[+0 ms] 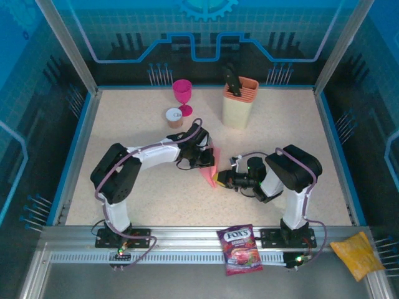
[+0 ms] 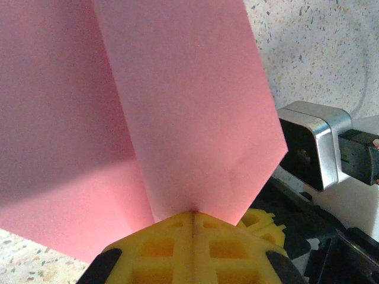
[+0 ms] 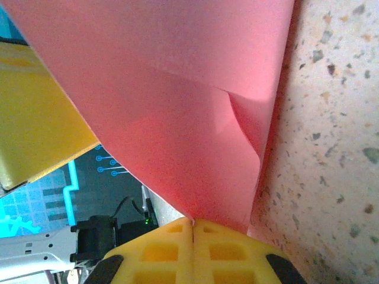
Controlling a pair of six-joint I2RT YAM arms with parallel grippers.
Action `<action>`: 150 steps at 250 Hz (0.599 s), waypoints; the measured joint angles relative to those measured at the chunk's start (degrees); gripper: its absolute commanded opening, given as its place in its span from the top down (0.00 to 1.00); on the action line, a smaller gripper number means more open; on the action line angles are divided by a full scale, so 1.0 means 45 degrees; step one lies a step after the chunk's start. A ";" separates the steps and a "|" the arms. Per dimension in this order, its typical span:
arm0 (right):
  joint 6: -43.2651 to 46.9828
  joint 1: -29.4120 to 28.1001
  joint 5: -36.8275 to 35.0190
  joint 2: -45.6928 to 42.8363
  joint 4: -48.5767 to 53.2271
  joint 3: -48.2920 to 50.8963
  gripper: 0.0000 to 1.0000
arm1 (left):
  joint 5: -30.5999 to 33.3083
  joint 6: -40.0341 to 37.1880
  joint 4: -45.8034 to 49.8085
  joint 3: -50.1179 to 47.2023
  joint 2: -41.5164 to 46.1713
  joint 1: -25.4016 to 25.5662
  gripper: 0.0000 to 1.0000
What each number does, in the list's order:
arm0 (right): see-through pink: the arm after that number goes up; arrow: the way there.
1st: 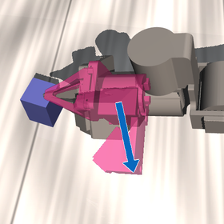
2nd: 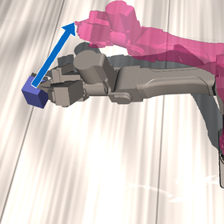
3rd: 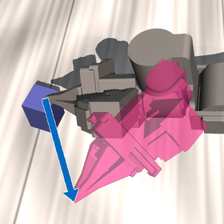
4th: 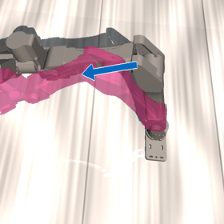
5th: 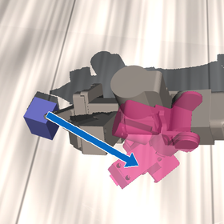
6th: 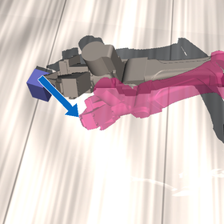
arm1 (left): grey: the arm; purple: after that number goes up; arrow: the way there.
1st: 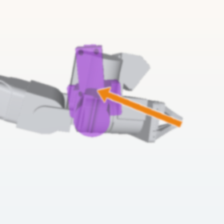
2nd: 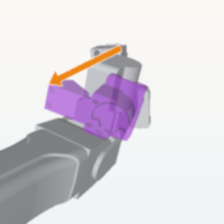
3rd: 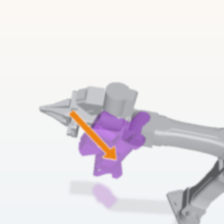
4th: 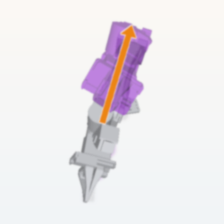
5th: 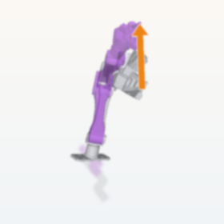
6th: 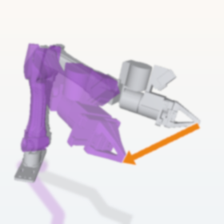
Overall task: Fold a paper plane with a square sheet of paper (pick it up from the middle)
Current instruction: Fourth fold the wing at the center of the table.
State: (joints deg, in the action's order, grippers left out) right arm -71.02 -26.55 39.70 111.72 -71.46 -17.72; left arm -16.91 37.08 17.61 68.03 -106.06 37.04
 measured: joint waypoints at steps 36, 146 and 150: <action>-0.0010 0.0000 0.0000 0.0049 -0.0102 0.0000 1.00 | 0.0000 0.0000 -0.0010 0.0024 -0.0194 0.0000 1.00; -0.0233 0.0073 0.0087 0.0325 -0.0733 0.0024 1.00 | 0.0019 -0.0005 -0.0102 0.0039 -0.0636 0.0000 1.00; -0.0233 0.0073 0.0087 0.0335 -0.0743 0.0024 1.00 | 0.0019 -0.0005 -0.0112 0.0044 -0.0636 0.0000 1.00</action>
State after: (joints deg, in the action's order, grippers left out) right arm -72.07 -26.22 40.10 113.23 -74.81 -17.61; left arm -16.82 37.06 17.10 68.23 -108.92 37.04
